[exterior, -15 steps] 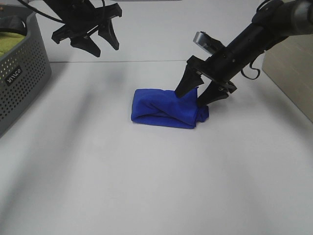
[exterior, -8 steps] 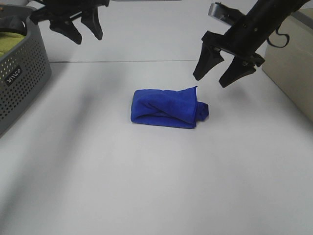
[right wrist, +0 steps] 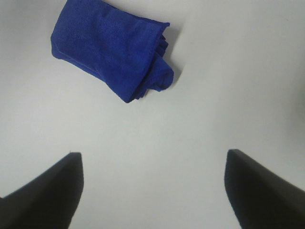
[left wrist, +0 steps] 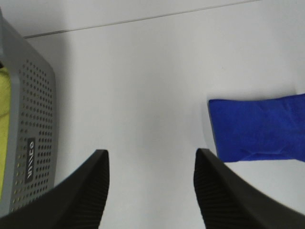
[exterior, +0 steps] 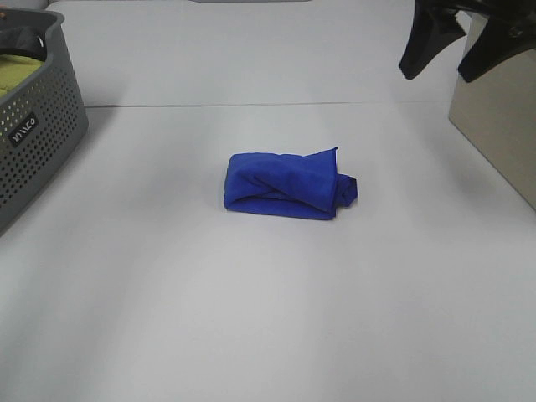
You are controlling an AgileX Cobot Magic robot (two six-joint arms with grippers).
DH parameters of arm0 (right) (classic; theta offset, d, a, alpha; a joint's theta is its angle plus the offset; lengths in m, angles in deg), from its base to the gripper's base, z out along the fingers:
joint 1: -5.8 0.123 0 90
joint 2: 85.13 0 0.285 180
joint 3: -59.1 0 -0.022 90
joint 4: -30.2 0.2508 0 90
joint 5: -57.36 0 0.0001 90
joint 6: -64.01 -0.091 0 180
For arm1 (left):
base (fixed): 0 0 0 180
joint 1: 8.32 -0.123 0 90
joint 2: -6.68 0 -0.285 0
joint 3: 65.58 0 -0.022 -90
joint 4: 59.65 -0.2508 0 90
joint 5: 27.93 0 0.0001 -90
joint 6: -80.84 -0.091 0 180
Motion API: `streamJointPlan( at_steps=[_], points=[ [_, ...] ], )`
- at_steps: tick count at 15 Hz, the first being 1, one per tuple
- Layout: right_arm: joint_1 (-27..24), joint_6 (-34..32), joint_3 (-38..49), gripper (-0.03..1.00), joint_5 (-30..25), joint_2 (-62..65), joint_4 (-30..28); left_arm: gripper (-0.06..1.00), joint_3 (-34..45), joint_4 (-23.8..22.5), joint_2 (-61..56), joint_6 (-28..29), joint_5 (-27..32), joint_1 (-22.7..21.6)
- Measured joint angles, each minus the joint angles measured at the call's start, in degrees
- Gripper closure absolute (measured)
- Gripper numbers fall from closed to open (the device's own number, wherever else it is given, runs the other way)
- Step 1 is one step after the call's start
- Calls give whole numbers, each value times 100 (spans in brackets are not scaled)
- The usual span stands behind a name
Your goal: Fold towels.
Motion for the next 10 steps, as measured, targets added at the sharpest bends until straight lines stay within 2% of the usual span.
streamJointPlan(
  at_steps=[1,2,9,10],
  points=[
    [0,-6,332,18,0,401,-63,42,544,-109,-418,97,0,92],
    [0,-11,1140,18,0,1203,-126,42,1599,-223,-1197,304,6,275],
    [0,-11,4555,18,-23,4481,-607,42,5300,-246,-4446,865,17,825],
    [0,-11,4796,18,-23,4750,-642,42,5512,-246,-4652,865,17,825]
  ],
)
